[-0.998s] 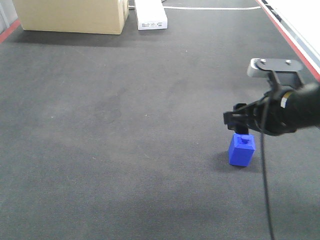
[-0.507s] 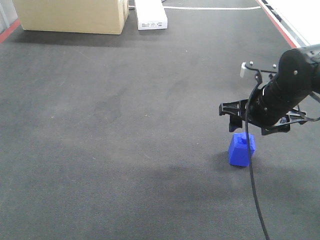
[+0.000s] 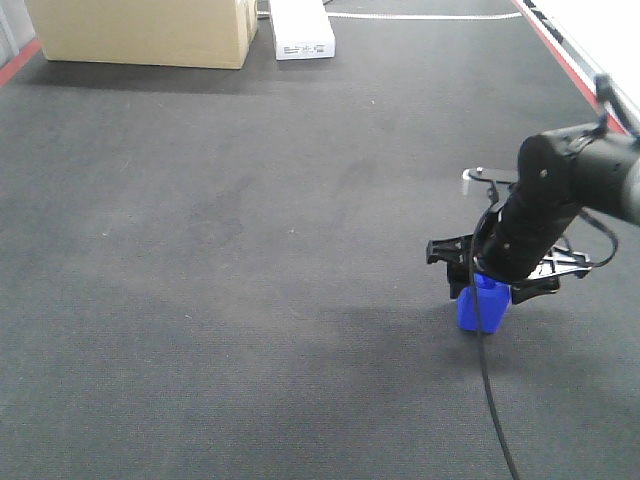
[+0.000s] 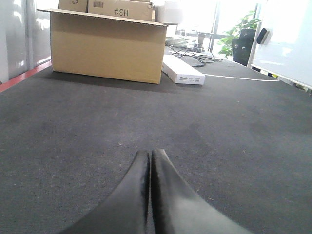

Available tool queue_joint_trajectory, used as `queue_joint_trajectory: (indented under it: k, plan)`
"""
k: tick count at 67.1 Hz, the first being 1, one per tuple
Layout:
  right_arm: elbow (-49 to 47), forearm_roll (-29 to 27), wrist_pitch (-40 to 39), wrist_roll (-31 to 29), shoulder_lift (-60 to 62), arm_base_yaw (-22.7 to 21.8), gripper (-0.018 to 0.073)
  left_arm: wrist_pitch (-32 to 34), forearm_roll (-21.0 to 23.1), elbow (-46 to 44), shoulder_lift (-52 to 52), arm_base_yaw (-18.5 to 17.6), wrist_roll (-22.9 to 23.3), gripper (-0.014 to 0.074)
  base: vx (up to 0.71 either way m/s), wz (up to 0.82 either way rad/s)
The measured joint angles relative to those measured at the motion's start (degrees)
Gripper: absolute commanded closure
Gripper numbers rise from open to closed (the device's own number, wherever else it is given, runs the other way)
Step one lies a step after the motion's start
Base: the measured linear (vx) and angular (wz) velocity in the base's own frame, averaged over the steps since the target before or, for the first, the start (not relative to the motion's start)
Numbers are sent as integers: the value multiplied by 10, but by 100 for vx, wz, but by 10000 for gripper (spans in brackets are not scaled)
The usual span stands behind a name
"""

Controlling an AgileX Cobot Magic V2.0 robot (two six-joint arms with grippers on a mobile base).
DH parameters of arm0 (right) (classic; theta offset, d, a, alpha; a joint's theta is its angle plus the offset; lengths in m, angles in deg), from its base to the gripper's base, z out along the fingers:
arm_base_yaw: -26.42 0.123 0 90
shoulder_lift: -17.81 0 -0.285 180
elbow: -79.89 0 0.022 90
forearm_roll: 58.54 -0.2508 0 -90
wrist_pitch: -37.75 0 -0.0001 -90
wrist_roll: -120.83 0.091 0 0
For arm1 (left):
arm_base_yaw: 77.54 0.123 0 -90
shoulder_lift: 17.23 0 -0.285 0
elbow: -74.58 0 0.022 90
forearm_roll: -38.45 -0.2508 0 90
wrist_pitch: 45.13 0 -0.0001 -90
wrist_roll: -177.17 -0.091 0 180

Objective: Pour parts from conveyor to right shelf
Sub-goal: 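Lower the right gripper over the blue part and close on it, then lift the blue part off the belt with the right gripper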

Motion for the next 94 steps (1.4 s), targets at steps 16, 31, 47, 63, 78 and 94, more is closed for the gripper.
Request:
queue_joint_trajectory:
  k: [16,31,47,63,78,94]
  plan:
    - [0,1,-21,1,-20,0,382,0,0,0,0,0,0,603,0,0]
    - [0,4,-32,-16,15,0,570,0,0,0,0,0,0,603,0,0]
    - [99,17,-121,-75,186,-3,568,0,0,0,0,0,0,603,0,0]
    - [276,25,-269,-79,439,-7,568,0,0,0,0,0,0,603,0,0]
    - [372,29,-303,-109,687,-7,567,0,0,0,0,0,0,603,0,0]
    - [497,31,-305,-135,930,-7,564,0,0,0,0,0,0,603,0,0]
